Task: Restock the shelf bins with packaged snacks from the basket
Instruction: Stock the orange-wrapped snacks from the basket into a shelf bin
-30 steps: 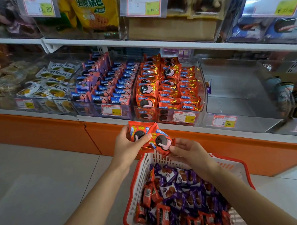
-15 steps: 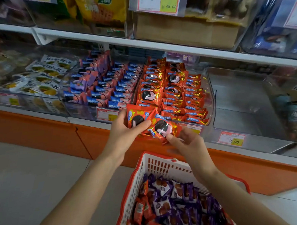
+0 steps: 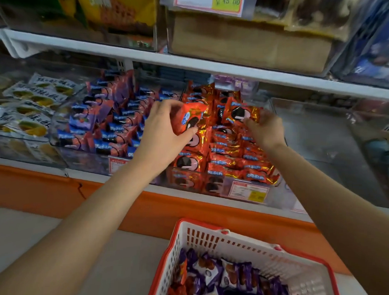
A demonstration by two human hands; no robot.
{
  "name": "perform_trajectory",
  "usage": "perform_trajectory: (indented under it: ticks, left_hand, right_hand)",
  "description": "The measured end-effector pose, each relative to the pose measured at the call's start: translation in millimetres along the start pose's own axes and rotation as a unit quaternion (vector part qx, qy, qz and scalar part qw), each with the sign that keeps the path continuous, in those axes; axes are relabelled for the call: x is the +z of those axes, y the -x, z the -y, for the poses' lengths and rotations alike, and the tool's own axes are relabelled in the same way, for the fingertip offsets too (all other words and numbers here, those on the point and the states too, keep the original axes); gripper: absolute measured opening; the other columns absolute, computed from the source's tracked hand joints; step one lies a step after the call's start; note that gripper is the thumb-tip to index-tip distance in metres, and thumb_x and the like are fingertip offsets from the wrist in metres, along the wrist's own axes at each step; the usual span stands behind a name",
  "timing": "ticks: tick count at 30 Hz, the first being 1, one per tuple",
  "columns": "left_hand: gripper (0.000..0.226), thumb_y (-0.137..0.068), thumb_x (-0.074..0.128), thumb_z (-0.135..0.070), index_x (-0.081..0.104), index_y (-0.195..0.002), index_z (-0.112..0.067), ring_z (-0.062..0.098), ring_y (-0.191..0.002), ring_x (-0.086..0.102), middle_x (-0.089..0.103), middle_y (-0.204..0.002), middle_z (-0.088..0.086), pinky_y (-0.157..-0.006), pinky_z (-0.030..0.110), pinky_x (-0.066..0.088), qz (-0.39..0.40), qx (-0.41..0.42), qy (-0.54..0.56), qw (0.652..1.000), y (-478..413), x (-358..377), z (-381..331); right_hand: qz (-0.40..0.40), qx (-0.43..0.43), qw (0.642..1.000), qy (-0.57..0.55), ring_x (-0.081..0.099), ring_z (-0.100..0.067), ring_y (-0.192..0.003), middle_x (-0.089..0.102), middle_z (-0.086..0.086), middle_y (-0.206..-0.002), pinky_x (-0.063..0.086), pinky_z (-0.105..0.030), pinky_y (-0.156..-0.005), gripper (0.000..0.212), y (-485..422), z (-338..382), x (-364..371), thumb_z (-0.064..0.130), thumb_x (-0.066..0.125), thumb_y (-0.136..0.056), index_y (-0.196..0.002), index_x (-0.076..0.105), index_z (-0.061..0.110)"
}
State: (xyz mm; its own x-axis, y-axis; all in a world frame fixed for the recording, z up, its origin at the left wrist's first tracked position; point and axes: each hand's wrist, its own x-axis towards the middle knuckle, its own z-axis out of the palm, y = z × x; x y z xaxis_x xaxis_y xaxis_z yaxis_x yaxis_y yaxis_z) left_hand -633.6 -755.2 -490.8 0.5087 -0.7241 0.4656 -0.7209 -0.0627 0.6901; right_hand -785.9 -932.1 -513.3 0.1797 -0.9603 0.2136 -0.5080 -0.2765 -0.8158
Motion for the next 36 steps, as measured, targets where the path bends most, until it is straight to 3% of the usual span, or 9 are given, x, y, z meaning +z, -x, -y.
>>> perform_trajectory:
  ticks: [5, 11, 15, 19, 23, 25, 28, 32, 36]
  left_hand:
    - [0.042, -0.083, 0.072, -0.025, 0.058, -0.120, -0.013, 0.011, -0.101, 0.054, 0.060, -0.117, 0.003, -0.081, 0.012, 0.039, 0.015, -0.008, 0.023, 1.000, -10.6, 9.7, 6.9]
    - [0.042, -0.082, 0.073, -0.020, 0.055, -0.120, -0.019, -0.007, -0.086, 0.055, 0.059, -0.106, -0.013, -0.070, -0.003, 0.038, 0.037, -0.043, 0.091, 0.994, -5.3, 11.0, 6.7]
    - [0.038, -0.080, 0.074, -0.026, 0.050, -0.109, -0.027, -0.012, -0.086, 0.056, 0.057, -0.098, -0.020, -0.070, 0.007, 0.045, 0.058, -0.063, 0.145, 0.986, 7.1, 11.6, 1.5]
    - [0.029, -0.082, 0.072, -0.026, 0.060, -0.108, -0.022, -0.016, -0.083, 0.054, 0.059, -0.094, -0.017, -0.069, 0.002, 0.039, 0.069, -0.042, 0.124, 0.989, 13.7, 13.9, -3.4]
    - [0.029, -0.088, 0.066, -0.027, 0.057, -0.114, -0.018, -0.002, -0.089, 0.063, 0.064, -0.103, -0.006, -0.079, 0.017, 0.051, 0.056, -0.067, 0.155, 0.984, 16.7, 18.3, -13.3]
    - [0.026, -0.090, 0.063, -0.022, 0.052, -0.112, -0.015, -0.007, -0.079, 0.064, 0.064, -0.097, -0.008, -0.071, 0.012, 0.050, 0.036, -0.108, 0.222, 0.968, 20.1, 21.4, -21.8]
    - [0.025, -0.088, 0.066, -0.021, 0.050, -0.108, -0.017, -0.012, -0.075, 0.060, 0.061, -0.097, -0.008, -0.065, 0.006, 0.045, 0.007, -0.163, 0.275, 0.948, 28.0, 29.4, -32.1]
    - [0.015, -0.088, 0.065, -0.024, 0.052, -0.097, -0.025, -0.009, -0.076, 0.058, 0.063, -0.094, -0.009, -0.066, 0.015, 0.043, 0.029, -0.145, 0.292, 0.945, 37.8, 38.7, -30.0]
    - [0.021, -0.091, 0.062, -0.027, 0.054, -0.108, -0.016, -0.006, -0.092, 0.056, 0.061, -0.100, -0.011, -0.078, 0.011, 0.040, 0.057, -0.065, 0.198, 0.976, 34.6, 40.5, -22.3]
  right_hand:
    - [0.067, -0.022, 0.992, 0.102, 0.059, -0.019, -0.079, 0.064, -0.008, -0.091, 0.045, -0.027, -0.067, 0.025, -20.3, 6.2, 26.3, 0.027, 0.058, -0.094, -0.099, 0.063, 0.003]
    - [0.065, -0.040, 0.989, 0.128, 0.059, -0.021, -0.097, 0.062, -0.012, -0.113, 0.043, -0.028, -0.074, 0.033, -25.0, 9.2, 32.8, 0.021, 0.056, -0.094, -0.123, 0.051, 0.006]
    - [0.053, -0.117, 0.979, 0.159, 0.040, -0.028, -0.128, 0.040, -0.016, -0.137, 0.035, -0.034, -0.105, 0.050, 0.2, 12.3, 21.3, 0.018, 0.059, -0.093, -0.136, 0.037, 0.003]
    - [0.045, -0.201, 0.977, 0.049, 0.050, -0.018, -0.115, 0.055, -0.002, -0.118, 0.037, -0.025, -0.095, 0.023, 31.9, 21.9, -0.4, 0.021, 0.041, -0.101, -0.118, 0.056, 0.014]
    - [0.140, -0.105, 0.977, -0.120, 0.057, -0.005, -0.104, 0.058, 0.009, -0.116, 0.048, -0.023, -0.086, 0.033, 66.8, 37.8, -21.8, 0.037, 0.036, -0.101, -0.125, 0.051, 0.020]
    - [0.212, -0.004, 0.955, -0.206, 0.060, -0.006, -0.101, 0.058, 0.004, -0.118, 0.054, -0.020, -0.078, 0.041, 82.1, 40.4, -27.5, 0.040, 0.047, -0.096, -0.130, 0.044, 0.018]
    - [0.291, 0.029, 0.932, -0.213, 0.065, -0.011, -0.098, 0.061, -0.002, -0.116, 0.058, -0.023, -0.075, 0.041, 97.4, 39.4, -28.6, 0.032, 0.063, -0.088, -0.124, 0.049, 0.019]
    - [0.262, 0.025, 0.932, -0.250, 0.069, -0.010, -0.090, 0.067, -0.001, -0.099, 0.058, -0.025, -0.071, 0.030, 97.6, 37.4, -35.6, 0.018, 0.068, -0.084, -0.111, 0.055, 0.018]
    - [0.256, 0.032, 0.929, -0.264, 0.069, -0.010, -0.088, 0.067, -0.006, -0.098, 0.057, -0.022, -0.070, 0.022, 92.1, 33.8, -36.1, 0.018, 0.064, -0.087, -0.108, 0.056, 0.014]
